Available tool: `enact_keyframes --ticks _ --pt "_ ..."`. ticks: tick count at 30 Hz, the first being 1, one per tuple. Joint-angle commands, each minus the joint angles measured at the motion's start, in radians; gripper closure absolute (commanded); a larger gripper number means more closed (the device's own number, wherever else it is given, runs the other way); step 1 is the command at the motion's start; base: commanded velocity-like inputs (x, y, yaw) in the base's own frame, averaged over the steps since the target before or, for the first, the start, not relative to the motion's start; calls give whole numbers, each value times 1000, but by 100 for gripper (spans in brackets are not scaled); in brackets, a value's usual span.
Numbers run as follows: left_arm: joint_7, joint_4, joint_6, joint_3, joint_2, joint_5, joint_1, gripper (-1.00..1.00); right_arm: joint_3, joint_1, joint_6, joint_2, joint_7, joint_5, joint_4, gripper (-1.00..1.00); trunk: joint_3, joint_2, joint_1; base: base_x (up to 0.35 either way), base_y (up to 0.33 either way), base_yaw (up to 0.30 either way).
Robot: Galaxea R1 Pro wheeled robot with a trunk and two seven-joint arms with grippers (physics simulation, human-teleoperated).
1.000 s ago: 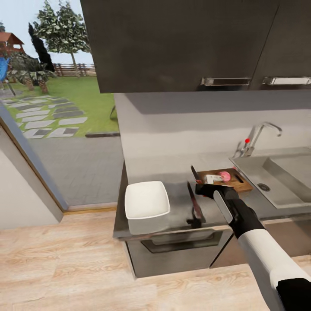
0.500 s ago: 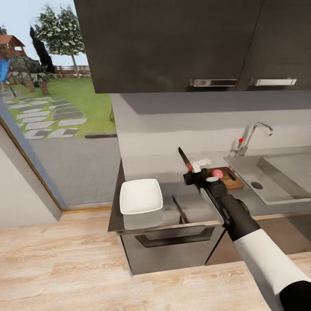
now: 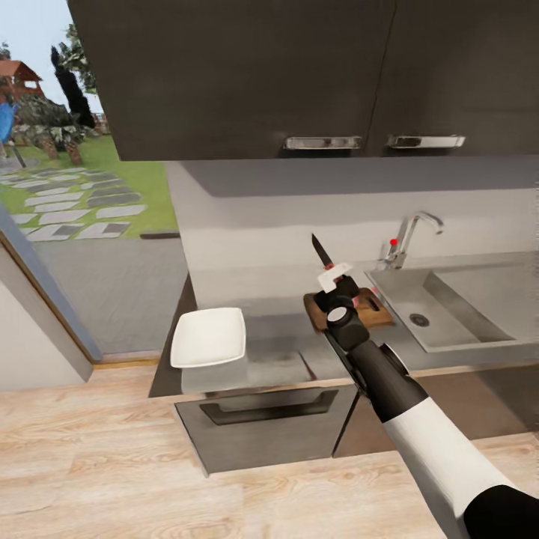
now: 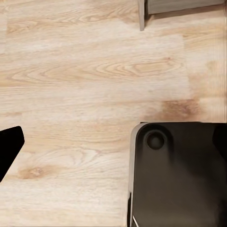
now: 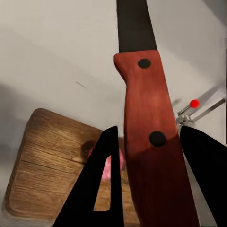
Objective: In the kitchen, take the Vidalia onion out of the sink, dice it on the chopping board with the paring knife, put the diced onion into the bowl on the countertop, then place both the paring knife and the chopping board into the sink.
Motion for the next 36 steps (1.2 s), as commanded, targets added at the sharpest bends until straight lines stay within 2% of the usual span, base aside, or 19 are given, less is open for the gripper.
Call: enact_keyframes --ticks 1,7,18,26,27,29,32,35,36 --pt "4 -2 -2 -8 1 10 0 -100 2 -1 7 1 -3 3 -1 100 -2 -2 1 -9 -319 0" --pt "4 -2 -2 -8 1 10 0 -100 2 -1 9 3 -3 1 0 100 -3 -2 1 -2 -319 30" --pt "4 -2 0 -8 1 11 0 -100 3 -1 9 2 -3 0 8 100 -8 -2 1 0 -319 150" --pt "4 4 0 -8 1 11 0 -100 4 -1 10 -1 -14 6 12 100 -9 -2 1 0 -317 18" --pt "4 6 0 -8 1 11 0 -100 7 -1 10 0 -51 31 14 100 -9 -2 1 0 -315 1" --pt "4 6 0 -8 1 11 0 -100 27 -1 10 0 -75 63 17 100 -9 -2 1 0 -315 0" --pt "4 7 0 -8 1 10 0 -100 78 -1 10 0 -91 84 25 100 -9 -2 1 0 -315 0" --pt "3 7 0 -8 1 10 0 -100 142 0 10 0 -125 90 42 100 -9 -2 1 0 -311 0" --pt "4 7 0 -8 1 10 0 -100 181 0 10 0 -154 91 58 100 -9 -2 1 0 -187 0"
